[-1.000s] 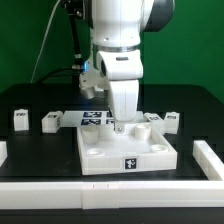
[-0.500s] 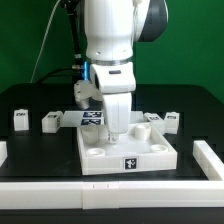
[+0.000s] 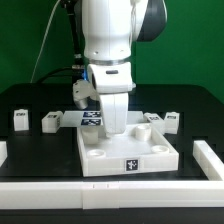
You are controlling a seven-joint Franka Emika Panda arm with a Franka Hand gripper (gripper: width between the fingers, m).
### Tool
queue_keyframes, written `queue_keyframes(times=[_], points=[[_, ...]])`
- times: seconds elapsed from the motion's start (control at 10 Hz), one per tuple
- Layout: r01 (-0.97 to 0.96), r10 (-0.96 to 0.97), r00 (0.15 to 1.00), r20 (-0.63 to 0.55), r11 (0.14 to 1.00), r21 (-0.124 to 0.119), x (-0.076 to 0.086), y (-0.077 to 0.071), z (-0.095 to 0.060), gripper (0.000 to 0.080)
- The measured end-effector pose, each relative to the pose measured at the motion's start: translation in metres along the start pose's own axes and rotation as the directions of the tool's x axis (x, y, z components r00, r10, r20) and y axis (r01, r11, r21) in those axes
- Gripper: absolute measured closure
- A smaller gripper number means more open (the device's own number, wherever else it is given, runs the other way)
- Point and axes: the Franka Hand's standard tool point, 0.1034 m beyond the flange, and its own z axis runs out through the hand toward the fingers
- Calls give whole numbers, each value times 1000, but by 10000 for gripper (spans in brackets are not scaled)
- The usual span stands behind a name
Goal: Assemble one leg
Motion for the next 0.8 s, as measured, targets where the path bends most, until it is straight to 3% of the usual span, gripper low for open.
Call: queue_keyframes(times=[0.1,0.6,0.7,0.8], points=[[0,0,1000,1,1000,-7,0,2,-1,735],[0,0,1000,1,1000,-9,0,2,-1,735],[-14,14,1000,1,1000,-12,1,5,-1,735],[-40,40,999,-1,999,-24,4,17,-2,735]])
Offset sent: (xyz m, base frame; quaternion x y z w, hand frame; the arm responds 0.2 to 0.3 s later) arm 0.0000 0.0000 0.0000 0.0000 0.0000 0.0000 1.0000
